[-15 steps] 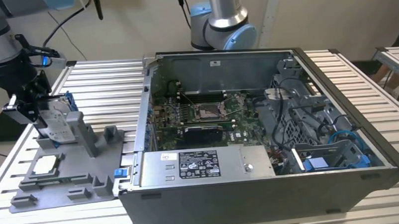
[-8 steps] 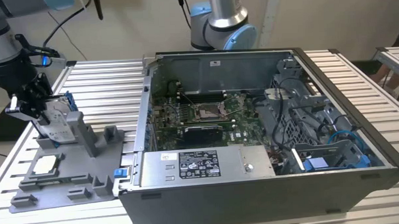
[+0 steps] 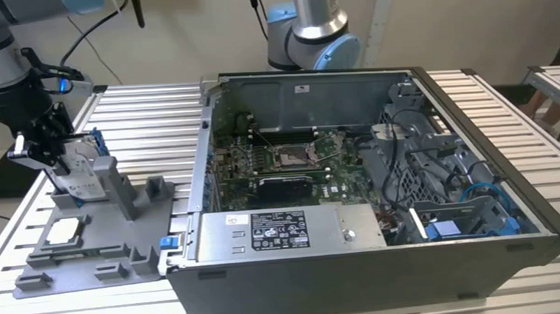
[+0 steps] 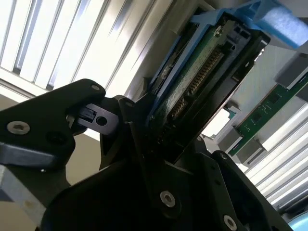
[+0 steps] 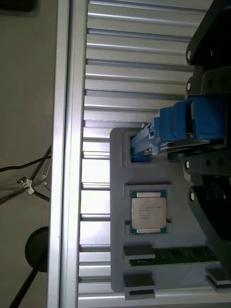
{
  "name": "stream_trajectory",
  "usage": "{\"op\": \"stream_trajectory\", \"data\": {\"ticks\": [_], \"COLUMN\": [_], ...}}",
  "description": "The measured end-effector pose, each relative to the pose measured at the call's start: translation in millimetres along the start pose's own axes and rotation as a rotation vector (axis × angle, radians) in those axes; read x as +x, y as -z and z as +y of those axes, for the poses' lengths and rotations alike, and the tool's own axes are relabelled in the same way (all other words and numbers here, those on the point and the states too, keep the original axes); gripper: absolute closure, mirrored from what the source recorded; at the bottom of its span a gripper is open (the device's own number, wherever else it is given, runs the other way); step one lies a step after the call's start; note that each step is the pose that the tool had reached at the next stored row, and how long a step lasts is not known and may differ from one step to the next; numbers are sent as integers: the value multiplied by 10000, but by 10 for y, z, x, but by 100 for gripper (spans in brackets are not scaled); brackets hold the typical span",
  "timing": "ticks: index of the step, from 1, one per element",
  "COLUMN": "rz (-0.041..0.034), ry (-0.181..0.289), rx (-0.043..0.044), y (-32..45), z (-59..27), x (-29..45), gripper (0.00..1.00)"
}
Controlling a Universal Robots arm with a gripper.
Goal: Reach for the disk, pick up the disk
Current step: 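Pick up the disk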
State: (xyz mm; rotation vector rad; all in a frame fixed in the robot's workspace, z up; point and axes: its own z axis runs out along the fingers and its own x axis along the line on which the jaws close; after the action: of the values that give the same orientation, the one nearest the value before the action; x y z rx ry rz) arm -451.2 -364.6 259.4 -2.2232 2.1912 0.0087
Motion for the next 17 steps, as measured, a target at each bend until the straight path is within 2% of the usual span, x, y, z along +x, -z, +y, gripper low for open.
{"op": "stream_trajectory", "data": {"ticks": [17], "rz": [0], "ry": [0], "rx": [1], "y": [3], "z": [0], "x": [0], "gripper": [100]}}
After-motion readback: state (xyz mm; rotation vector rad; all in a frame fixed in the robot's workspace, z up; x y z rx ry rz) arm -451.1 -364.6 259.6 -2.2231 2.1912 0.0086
